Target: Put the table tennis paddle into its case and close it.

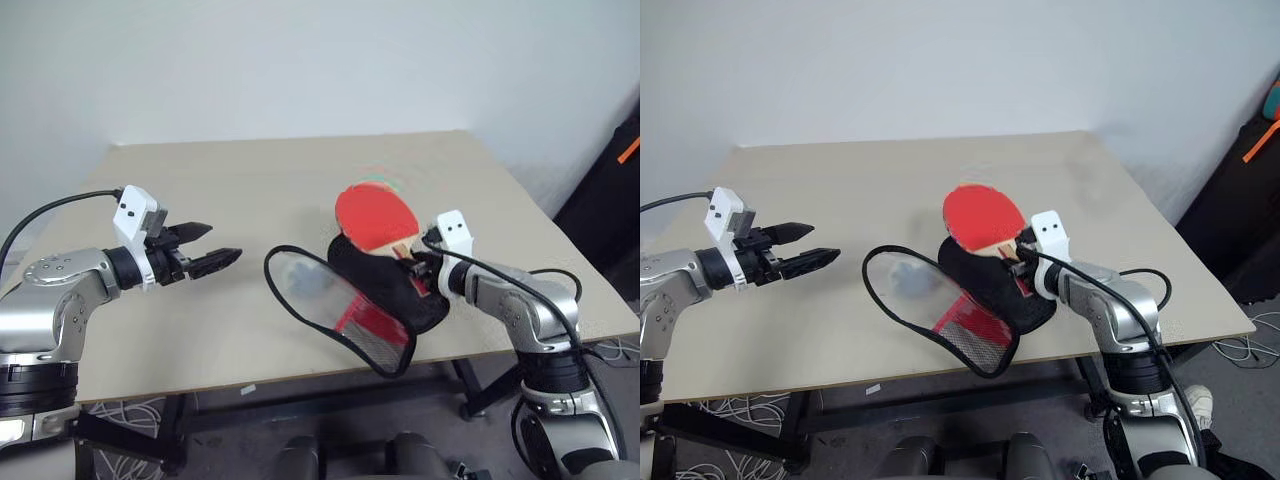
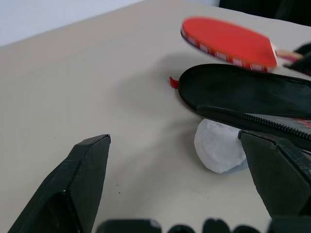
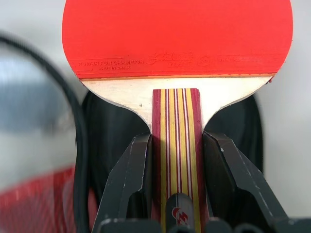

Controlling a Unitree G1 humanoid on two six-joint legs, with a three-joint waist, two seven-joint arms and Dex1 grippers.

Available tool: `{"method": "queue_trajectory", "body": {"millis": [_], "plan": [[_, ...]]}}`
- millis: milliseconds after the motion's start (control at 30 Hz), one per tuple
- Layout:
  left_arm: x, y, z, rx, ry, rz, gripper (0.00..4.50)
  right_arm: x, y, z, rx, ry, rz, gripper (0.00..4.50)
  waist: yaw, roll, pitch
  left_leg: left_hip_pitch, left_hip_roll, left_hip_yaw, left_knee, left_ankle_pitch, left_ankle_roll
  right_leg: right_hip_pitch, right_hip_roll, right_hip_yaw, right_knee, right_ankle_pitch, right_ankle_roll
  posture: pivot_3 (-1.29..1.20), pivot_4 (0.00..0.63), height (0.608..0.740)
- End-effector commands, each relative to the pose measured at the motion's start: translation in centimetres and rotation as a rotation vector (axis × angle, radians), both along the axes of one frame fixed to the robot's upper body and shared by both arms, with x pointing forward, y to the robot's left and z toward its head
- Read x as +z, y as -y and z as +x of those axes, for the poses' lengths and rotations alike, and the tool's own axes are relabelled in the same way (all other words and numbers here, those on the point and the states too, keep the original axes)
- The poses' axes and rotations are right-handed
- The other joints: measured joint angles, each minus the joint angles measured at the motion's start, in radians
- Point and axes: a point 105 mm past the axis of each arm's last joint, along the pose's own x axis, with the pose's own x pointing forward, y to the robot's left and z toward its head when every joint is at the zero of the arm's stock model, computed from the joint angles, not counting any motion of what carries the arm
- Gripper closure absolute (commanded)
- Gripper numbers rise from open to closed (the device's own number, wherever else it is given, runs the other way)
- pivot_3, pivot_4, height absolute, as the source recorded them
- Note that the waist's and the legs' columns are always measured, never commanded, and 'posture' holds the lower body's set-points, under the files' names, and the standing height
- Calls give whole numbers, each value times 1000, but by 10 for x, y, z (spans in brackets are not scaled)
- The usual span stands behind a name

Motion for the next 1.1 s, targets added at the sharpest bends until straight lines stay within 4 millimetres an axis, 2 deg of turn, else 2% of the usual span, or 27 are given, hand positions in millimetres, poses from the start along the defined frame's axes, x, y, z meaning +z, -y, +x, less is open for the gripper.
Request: {"method": "queue_trajectory", "body": {"millis": [33,300,500,833,1100], "plan": [[12,2,-1,-9,54,9,0,17,-4,-1,41,79,-6,3354,0,0,0,0,0,0,0,0,0,0,0,0,0,0,0,0,0,698],[11,3,-1,-6,56,4,0,-4,-7,-4,83,30,-68,3354,0,0,0,0,0,0,0,0,0,0,0,0,0,0,1,0,0,698],[11,3,-2,-4,59,1,0,-18,0,-3,49,-27,-85,3354,0,0,0,0,0,0,0,0,0,0,0,0,0,0,1,0,0,698],[10,1,-2,6,56,-1,0,-24,8,2,23,-46,-113,3354,0,0,0,0,0,0,0,0,0,0,0,0,0,0,0,0,0,698],[8,3,-3,2,52,-9,0,-26,7,3,9,-59,-112,3354,0,0,0,0,0,0,0,0,0,1,0,0,0,0,0,0,0,698]]}}
